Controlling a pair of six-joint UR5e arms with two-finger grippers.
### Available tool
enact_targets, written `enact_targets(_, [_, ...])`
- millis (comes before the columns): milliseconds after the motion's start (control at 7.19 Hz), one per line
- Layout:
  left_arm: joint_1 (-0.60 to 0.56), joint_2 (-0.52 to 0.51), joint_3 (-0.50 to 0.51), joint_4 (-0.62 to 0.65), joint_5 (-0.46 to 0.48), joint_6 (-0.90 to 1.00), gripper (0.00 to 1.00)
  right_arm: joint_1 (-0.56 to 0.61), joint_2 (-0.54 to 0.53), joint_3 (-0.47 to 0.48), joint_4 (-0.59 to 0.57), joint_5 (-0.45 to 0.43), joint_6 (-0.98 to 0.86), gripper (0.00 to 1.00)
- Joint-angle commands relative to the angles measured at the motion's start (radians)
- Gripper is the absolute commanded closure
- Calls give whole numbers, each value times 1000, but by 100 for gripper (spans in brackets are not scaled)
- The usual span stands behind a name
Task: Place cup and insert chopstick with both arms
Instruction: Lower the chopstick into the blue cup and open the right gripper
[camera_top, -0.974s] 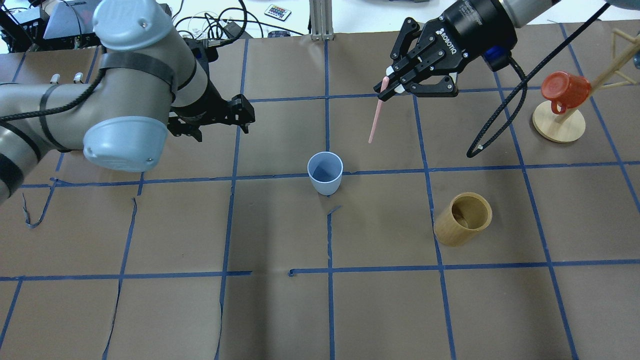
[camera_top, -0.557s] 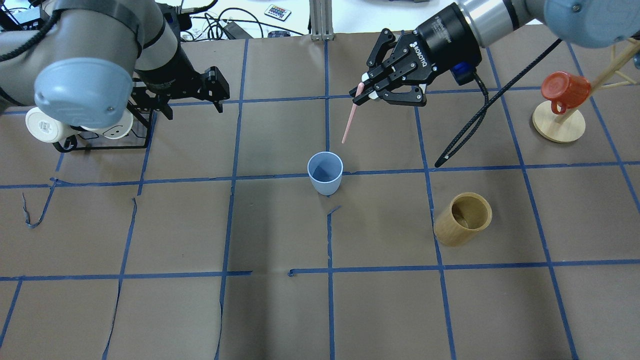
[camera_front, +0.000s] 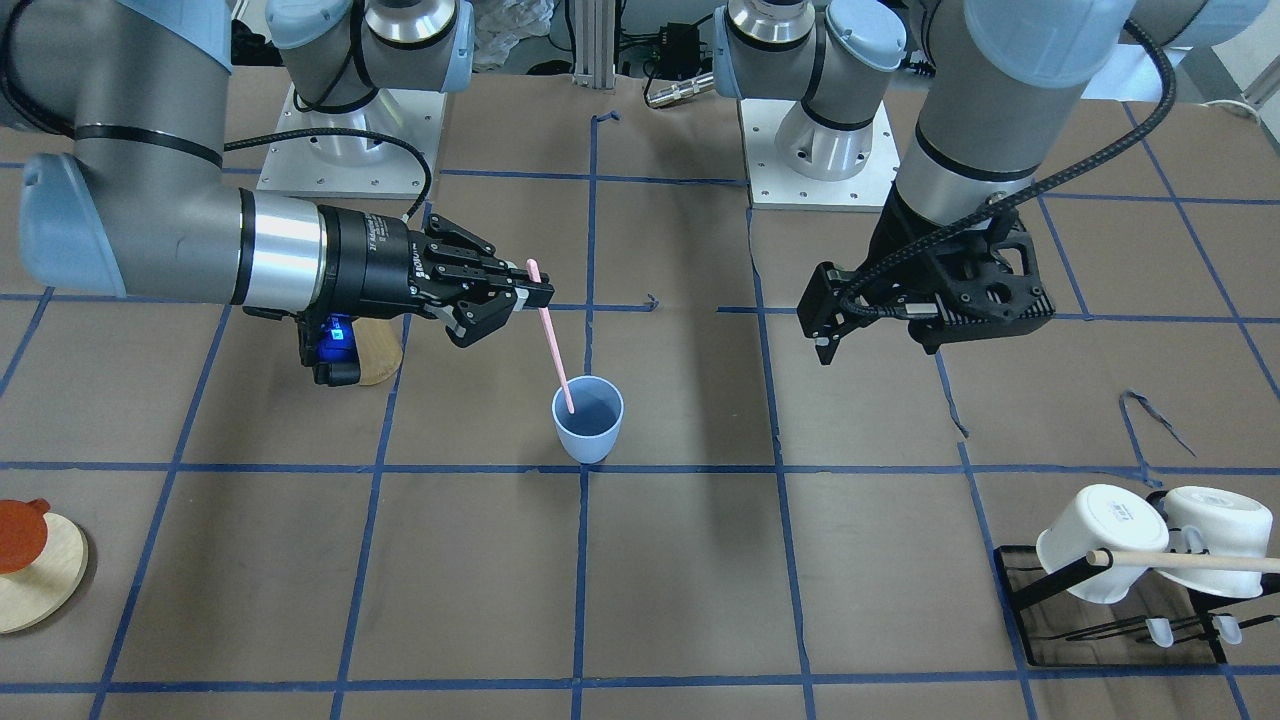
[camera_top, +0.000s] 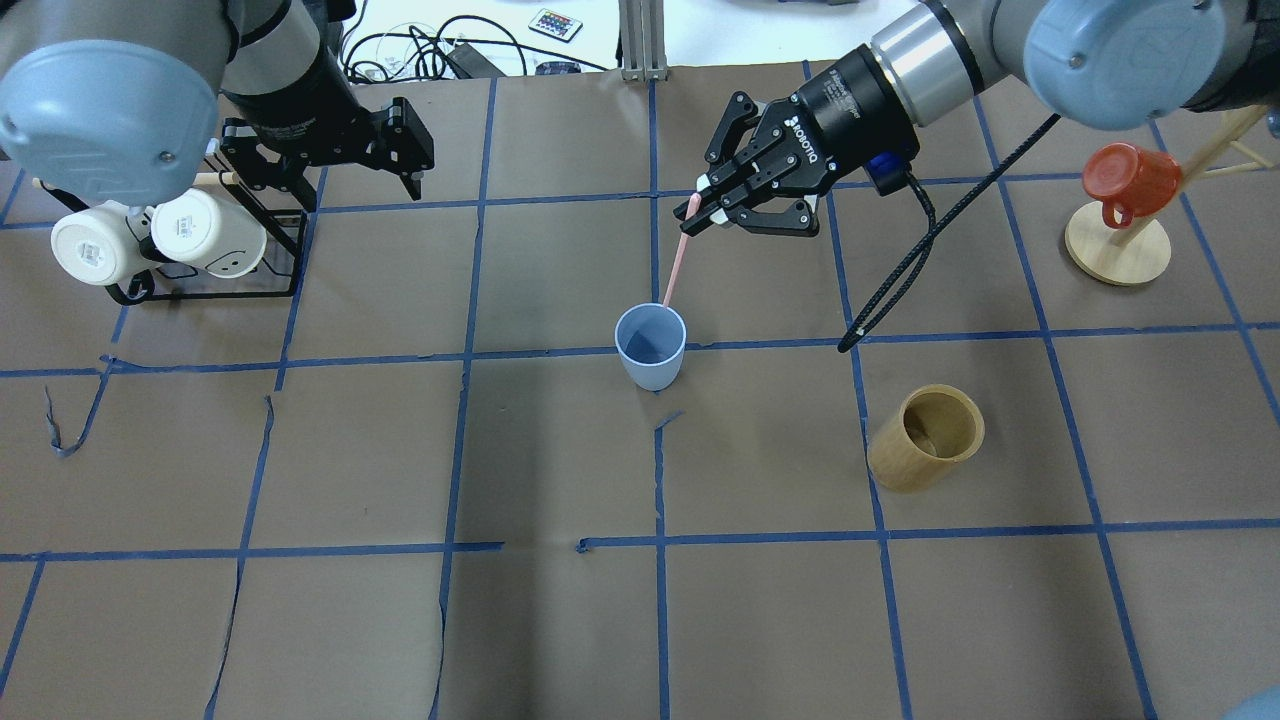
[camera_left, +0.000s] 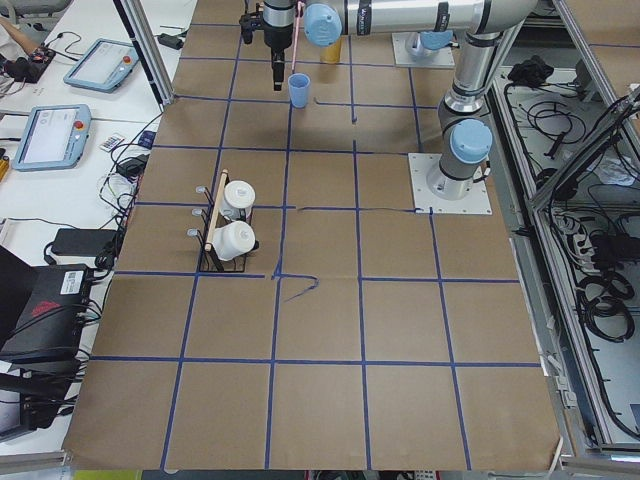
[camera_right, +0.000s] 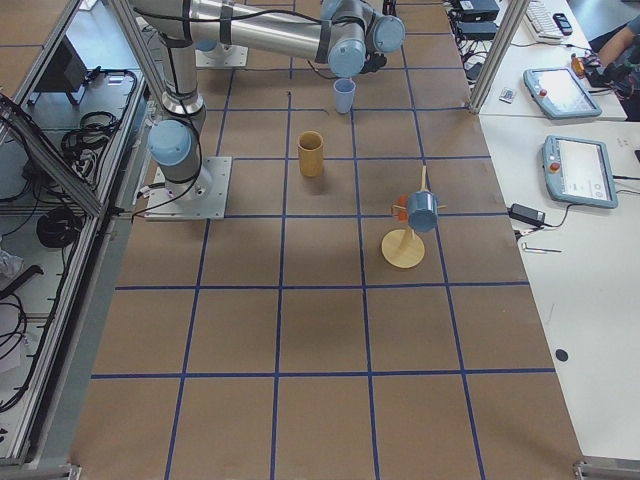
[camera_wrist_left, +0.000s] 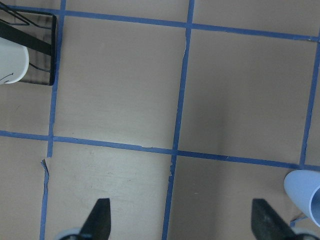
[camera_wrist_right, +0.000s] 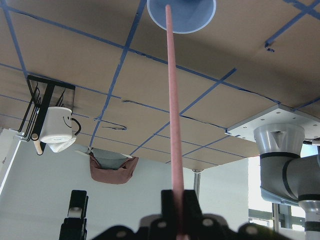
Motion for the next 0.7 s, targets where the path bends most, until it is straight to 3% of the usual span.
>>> enact_targets(0, [40,18,1,-51,2,64,0,6,16,1,1,0,19,99])
enact_targets(278, [31,21,-7,-53,-1,62,0,6,19,7,2,1,24,98])
enact_targets(557, [40,24,-10,-53,-1,63,0,6,38,18,-1,64,49,98])
